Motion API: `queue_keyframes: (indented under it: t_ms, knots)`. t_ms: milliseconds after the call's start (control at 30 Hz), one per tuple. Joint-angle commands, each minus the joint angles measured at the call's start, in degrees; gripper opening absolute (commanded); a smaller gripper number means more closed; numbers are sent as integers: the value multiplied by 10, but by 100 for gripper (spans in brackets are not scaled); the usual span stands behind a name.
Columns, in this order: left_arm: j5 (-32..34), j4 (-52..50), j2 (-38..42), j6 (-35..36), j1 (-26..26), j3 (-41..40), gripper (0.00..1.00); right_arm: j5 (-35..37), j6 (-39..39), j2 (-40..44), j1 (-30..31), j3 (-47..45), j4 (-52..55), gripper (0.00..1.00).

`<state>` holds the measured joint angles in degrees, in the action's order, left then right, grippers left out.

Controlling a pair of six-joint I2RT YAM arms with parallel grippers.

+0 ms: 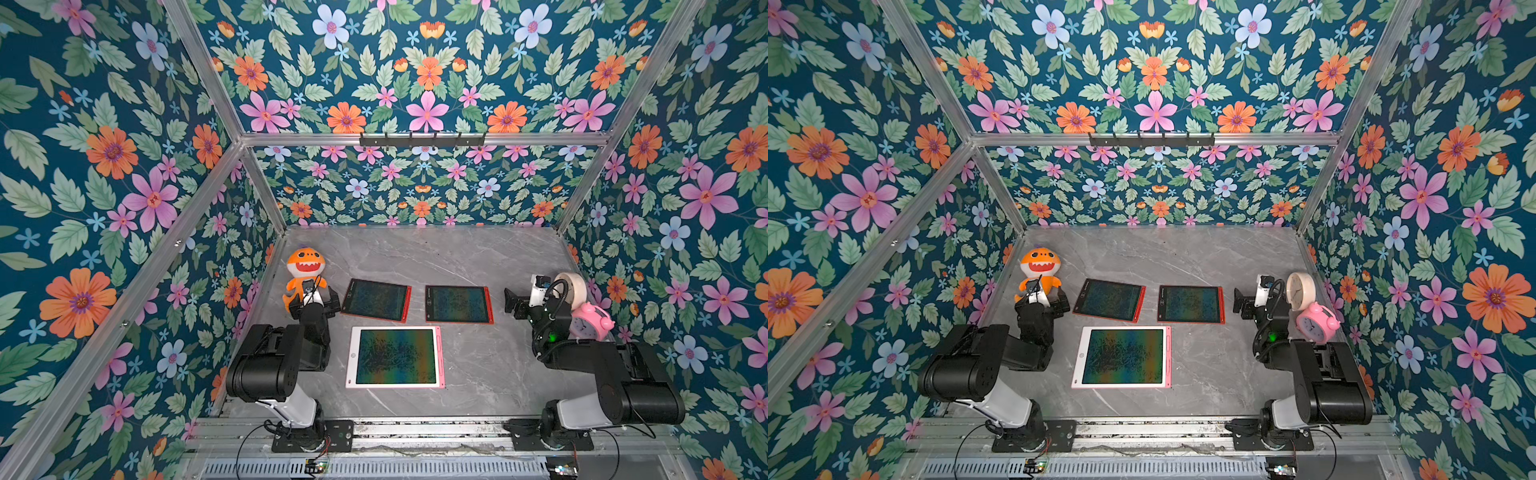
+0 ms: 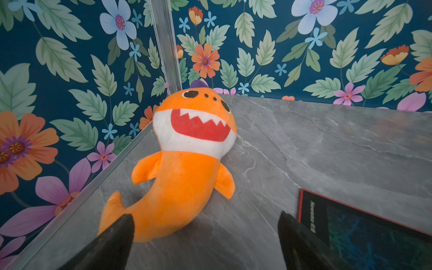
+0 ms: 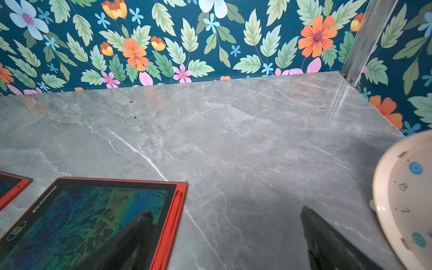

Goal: Place the stylus back onto the writing tablet
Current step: Reset both arms

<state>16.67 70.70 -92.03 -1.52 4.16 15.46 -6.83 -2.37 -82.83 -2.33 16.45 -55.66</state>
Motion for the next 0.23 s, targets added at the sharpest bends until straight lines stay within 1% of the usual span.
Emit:
queue_keyframes:
  t_ms: [0, 67, 200]
  knots:
    - [5, 13, 0, 4, 1, 1, 100, 9, 7, -2, 0, 8, 30, 99]
    - [5, 13, 0, 4, 1, 1, 100, 7, 8, -3, -1, 8, 27, 99]
    - [5, 14, 0, 4, 1, 1, 100, 28, 11, -1, 6, 0, 15, 99]
